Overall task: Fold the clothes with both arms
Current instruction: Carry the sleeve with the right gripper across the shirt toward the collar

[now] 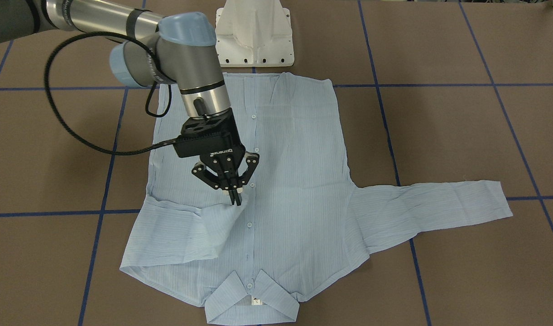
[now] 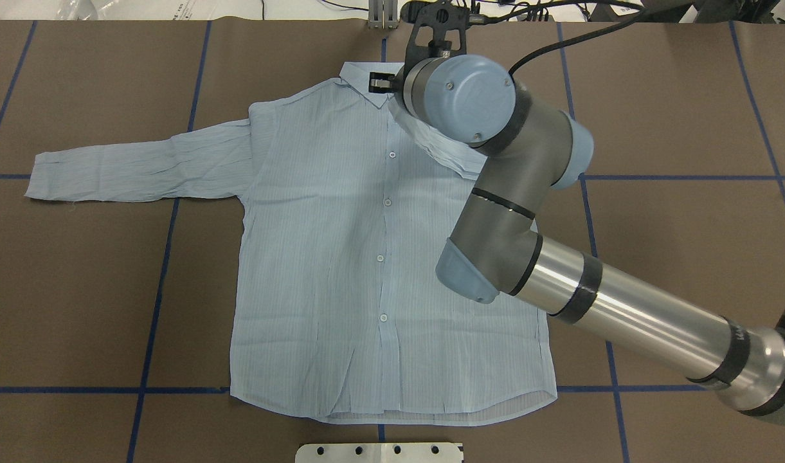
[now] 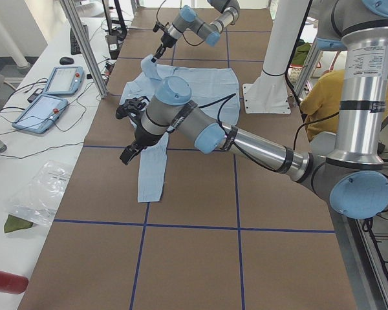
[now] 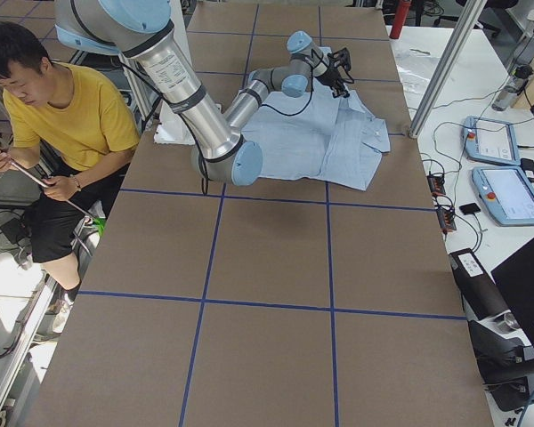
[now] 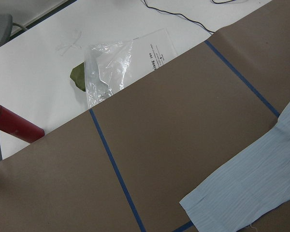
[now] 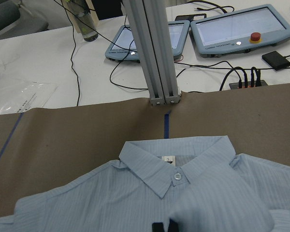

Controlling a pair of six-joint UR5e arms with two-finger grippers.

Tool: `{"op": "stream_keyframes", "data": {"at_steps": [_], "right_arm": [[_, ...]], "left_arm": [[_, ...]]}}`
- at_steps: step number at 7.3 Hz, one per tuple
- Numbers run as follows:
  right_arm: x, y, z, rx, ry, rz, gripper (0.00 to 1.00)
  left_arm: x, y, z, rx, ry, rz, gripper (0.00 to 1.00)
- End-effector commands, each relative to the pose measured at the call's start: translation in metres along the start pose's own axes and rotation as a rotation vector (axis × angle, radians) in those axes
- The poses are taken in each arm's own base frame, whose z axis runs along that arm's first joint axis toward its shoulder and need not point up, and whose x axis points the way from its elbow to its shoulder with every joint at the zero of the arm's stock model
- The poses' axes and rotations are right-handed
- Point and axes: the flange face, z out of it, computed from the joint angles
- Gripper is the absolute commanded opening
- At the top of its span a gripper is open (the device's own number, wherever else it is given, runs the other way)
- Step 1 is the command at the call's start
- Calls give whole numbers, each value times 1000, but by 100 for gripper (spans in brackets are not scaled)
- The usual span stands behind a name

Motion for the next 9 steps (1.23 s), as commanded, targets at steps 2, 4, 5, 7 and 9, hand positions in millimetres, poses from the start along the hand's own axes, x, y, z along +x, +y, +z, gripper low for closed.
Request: {"op": "stream_keyframes", "data": {"at_steps": [2,4,5,7,9], "right_arm": [[-68,74,24,-50,-35,-54,0],[-112,77,45,-79,12,-57,58],[-129,72,45,-100,66,-64,98],[-145,63,38,-125,141,-80,99],[-130,33,43,-118,193,-23,99]], "left_arm": [[-1,1,0,-1,-1,-2,100],[-1,1,0,-1,-1,-2,100],[0,1,1,-2,0,-1,100],[-1,1,0,-1,-1,-2,100],[-1,-2,3,-1,4,-10,100]]}}
